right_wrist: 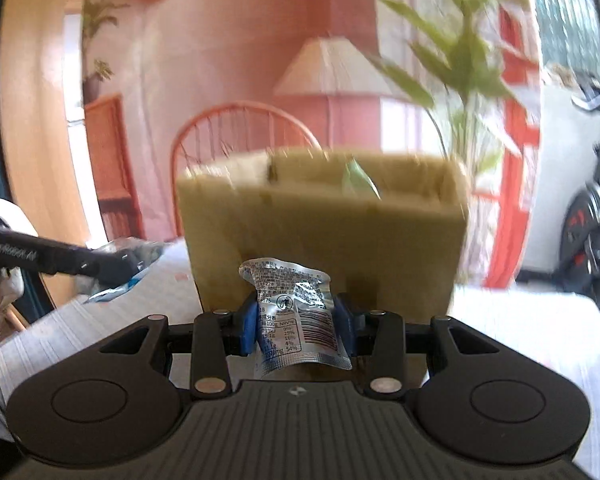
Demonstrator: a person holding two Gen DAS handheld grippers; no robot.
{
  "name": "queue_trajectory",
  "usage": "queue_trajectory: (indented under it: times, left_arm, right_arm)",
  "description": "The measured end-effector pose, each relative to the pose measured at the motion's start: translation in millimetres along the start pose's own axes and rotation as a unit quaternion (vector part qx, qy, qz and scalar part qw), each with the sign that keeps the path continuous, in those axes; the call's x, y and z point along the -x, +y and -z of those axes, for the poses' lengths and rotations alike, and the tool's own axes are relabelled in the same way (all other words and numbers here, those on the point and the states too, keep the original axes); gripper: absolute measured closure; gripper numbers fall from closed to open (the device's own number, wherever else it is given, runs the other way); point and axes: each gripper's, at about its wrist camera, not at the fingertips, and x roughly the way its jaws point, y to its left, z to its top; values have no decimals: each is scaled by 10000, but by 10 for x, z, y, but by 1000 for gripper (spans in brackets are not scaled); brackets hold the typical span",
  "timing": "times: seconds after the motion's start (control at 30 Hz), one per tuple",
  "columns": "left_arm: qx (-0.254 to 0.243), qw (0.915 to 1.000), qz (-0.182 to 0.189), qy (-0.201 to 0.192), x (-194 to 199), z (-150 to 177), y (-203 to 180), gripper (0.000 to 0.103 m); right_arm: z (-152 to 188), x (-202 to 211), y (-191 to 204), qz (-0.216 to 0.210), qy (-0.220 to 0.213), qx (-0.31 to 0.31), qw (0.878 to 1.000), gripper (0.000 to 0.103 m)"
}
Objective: Organize snacks
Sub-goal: 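Carry the cookie packet and silver sachet over the box with both tools, then open both tools to drop the cookie packet and sachet into the box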
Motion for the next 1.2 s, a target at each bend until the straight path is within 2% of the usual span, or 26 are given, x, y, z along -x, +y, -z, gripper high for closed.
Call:
queue_trajectory:
  times: [0.13,0.27,0.47,0.6,0.77,0.93,1.2]
  left_arm:
    - [-101,9996,123,-216,26,-283,-125,56]
    - [-59,9993,203,-309,-100,-575,-179,56]
    - [48,9995,33,-299,-456,-1004,-156,56]
    - [79,9996,-72,-270,-730,-1231,-99,56]
    - [-154,9996,-232,-104,-1045,-1311,-80,56]
    - [-175,9991,-372,104,-1286,-1293,-13,56]
    - [-216,9979,-490,357,-1459,-1243,69,55]
  right_arm:
    - [-329,-5,-17,-86,-289,90,9995,62]
    - [-599,-147,-75,46,-380,230,9990,62]
    - [-835,-446,-289,336,-382,-196,9985,62]
    - [-909,-617,-333,532,-379,-253,9975,62]
    - [-933,-865,-416,667,-275,-374,9967,61]
    - [-894,-1052,-490,762,-115,-400,9962,61]
    - [-805,-1190,-566,974,162,-470,9940,58]
